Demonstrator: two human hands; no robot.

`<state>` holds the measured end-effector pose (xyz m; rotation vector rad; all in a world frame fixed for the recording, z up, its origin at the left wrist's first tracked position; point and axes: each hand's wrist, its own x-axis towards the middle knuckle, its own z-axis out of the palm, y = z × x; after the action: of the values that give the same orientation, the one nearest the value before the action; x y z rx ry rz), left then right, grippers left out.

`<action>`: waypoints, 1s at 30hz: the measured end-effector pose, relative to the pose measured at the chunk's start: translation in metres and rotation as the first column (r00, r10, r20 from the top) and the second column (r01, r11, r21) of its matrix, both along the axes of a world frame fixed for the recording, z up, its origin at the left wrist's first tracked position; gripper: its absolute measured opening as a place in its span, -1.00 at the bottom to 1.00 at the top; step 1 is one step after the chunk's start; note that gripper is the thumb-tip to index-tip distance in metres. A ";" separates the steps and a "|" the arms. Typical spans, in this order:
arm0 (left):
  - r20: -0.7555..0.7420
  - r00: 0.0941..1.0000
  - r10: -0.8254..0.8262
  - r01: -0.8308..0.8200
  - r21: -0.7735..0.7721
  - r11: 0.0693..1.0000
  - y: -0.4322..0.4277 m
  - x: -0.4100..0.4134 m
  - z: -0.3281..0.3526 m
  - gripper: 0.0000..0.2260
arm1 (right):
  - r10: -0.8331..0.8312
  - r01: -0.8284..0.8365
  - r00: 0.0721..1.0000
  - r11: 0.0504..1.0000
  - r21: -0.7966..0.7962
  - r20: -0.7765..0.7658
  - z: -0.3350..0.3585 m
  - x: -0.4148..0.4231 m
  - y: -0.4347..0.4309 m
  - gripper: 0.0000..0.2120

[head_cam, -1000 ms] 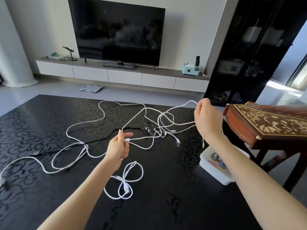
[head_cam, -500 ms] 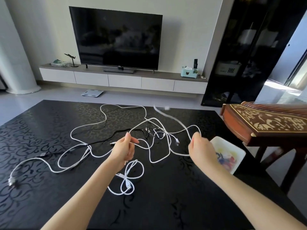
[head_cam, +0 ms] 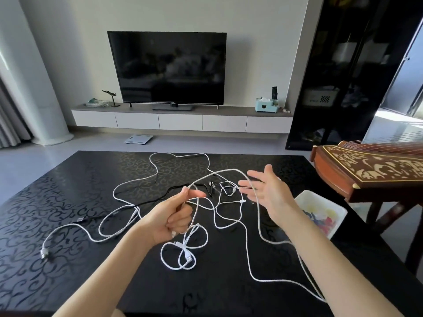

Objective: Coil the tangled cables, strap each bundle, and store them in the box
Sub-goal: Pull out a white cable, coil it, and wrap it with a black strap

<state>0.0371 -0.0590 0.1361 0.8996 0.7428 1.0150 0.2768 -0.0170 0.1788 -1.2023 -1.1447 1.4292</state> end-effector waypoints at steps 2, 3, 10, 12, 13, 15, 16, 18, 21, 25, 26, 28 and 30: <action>0.028 0.999 -0.019 0.019 -0.003 1.000 -0.004 -0.005 0.004 -0.62 | 0.063 -0.068 0.992 0.997 -0.043 -0.111 0.024 0.010 -0.004 -0.37; 0.031 0.999 -0.023 0.023 -0.002 1.000 -0.005 -0.006 0.006 -0.62 | 0.131 -0.135 0.985 0.991 -0.024 -0.112 0.035 0.015 -0.008 -0.37; 0.125 0.991 -0.055 0.056 -0.005 0.998 -0.006 -0.001 0.020 -0.60 | -0.024 -0.264 0.789 0.889 0.373 0.614 0.028 -0.011 -0.045 -0.63; 0.208 0.972 -0.112 0.112 0.013 0.994 -0.008 0.003 0.022 -0.59 | -0.317 -0.167 0.671 0.816 0.553 0.670 0.014 -0.017 -0.043 -0.85; 0.262 0.951 -0.161 0.157 0.035 0.987 -0.009 0.004 0.022 -0.59 | -0.393 -0.156 0.609 0.792 0.590 0.689 0.009 -0.017 -0.040 -0.87; 0.398 0.873 -0.282 0.265 0.098 0.959 -0.012 0.009 0.022 -0.65 | -0.355 -0.114 0.631 0.837 0.535 0.690 0.001 -0.020 -0.035 -0.85; 0.458 0.825 -0.331 0.309 0.124 0.943 -0.013 0.011 0.022 -0.69 | -0.257 -0.063 0.743 0.892 0.447 0.618 0.000 -0.025 -0.036 -0.85; 0.508 0.782 -0.360 0.334 0.146 0.931 -0.015 0.018 0.024 -0.74 | -0.059 -0.030 0.927 0.973 0.230 0.371 -0.001 -0.039 -0.041 -0.83; 0.453 0.844 -0.286 0.257 0.126 0.958 -0.015 0.027 0.026 -0.81 | 0.107 -0.126 0.975 0.988 0.088 0.194 -0.002 -0.054 -0.048 -0.78; 0.405 0.901 -0.157 0.139 0.073 0.988 -0.012 0.030 0.027 -0.74 | 0.149 -0.169 0.971 0.981 0.095 0.187 -0.002 -0.058 -0.053 -0.73; 0.383 0.916 -0.116 0.102 0.058 0.993 -0.011 0.031 0.029 -0.69 | 0.133 -0.155 0.975 0.981 0.118 0.179 -0.002 -0.058 -0.054 -0.74; 0.302 0.953 -0.014 0.006 0.028 1.000 -0.009 0.036 0.030 -0.64 | 0.053 -0.074 0.992 0.979 0.188 0.115 -0.004 -0.056 -0.054 -0.78; 0.148 0.982 0.116 -0.120 0.017 0.993 -0.006 0.042 0.029 -0.63 | -0.028 0.009 0.997 0.967 0.255 0.074 -0.006 -0.054 -0.054 -0.82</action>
<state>0.0789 -0.0655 0.1653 0.8010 0.6655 1.1849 0.2223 -0.0706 0.1731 -1.0903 -1.3232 1.1880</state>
